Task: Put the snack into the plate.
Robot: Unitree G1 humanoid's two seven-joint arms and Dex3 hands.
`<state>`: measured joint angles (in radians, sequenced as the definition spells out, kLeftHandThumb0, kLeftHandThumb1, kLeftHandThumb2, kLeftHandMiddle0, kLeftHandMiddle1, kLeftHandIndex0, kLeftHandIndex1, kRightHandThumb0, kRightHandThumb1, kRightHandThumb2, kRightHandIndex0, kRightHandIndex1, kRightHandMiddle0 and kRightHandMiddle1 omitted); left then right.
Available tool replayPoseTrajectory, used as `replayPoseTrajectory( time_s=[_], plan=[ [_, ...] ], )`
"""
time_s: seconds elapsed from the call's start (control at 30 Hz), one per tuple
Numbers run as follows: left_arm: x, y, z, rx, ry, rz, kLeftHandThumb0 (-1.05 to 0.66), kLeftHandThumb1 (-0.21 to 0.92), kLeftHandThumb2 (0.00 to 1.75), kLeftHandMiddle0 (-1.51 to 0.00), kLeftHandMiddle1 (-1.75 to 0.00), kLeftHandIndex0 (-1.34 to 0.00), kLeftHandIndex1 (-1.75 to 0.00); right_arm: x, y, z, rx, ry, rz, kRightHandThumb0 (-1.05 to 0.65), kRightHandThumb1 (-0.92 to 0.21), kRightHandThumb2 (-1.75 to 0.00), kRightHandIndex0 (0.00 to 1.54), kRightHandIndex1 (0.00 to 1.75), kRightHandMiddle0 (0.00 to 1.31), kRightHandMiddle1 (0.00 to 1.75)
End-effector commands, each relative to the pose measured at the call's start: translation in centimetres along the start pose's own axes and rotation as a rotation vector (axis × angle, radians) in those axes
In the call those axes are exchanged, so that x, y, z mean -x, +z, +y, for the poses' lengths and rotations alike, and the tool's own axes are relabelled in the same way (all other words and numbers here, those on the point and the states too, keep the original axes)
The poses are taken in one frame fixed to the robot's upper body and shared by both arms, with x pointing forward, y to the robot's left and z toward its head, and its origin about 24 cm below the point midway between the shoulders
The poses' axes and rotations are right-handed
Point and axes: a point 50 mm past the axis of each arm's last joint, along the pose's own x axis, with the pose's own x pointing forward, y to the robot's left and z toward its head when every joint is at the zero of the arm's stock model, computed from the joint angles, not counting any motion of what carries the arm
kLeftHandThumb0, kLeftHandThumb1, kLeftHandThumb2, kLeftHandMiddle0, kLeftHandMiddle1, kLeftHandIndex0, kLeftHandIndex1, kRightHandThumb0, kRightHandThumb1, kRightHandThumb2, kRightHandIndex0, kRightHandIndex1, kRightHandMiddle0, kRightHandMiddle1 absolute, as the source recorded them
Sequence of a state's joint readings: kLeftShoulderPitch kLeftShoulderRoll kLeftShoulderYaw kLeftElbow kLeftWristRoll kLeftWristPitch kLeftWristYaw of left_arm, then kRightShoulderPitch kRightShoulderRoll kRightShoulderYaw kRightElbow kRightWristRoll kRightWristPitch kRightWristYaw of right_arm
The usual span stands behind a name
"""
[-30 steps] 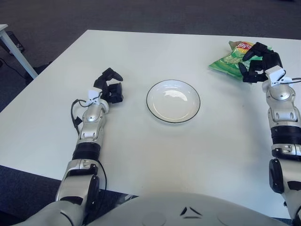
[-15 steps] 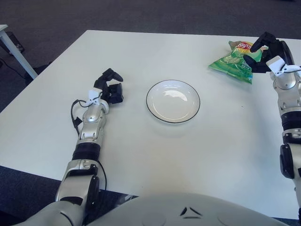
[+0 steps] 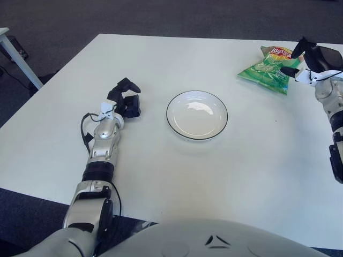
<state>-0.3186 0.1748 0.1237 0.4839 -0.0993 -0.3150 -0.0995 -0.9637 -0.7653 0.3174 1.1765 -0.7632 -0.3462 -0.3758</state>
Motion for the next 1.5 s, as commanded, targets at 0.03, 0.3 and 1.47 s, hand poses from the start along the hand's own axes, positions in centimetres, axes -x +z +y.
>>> replayPoseTrajectory(
  time_s=[0.03,0.3,1.47],
  plan=[
    [3.5,-4.2,-0.7,0.045,0.014,0.161,-0.47,0.36,1.27,-1.30,-1.75,-0.58,-1.75,-0.5,0.2,-0.4,0.083,0.011,-0.019,-0.31,-0.40,-1.33,1.25,1.75,0.00,1.08],
    [3.5,-4.2,-0.7,0.037,0.021,0.158,-0.47,0.36,1.26,-1.30,-1.75,-0.58,-1.75,-0.5,0.5,0.9,0.129,0.130,-0.005,-0.32,-0.41,-1.42,1.23,1.75,0.00,0.95],
    [3.6,-4.1,-0.9,0.042,0.021,0.153,-0.47,0.35,1.28,-1.30,-1.75,-0.59,-1.75,0.3,1.1,3.7,-0.144,0.471,0.052,0.64,0.02,-1.74,0.91,1.75,0.00,0.91]
  ],
)
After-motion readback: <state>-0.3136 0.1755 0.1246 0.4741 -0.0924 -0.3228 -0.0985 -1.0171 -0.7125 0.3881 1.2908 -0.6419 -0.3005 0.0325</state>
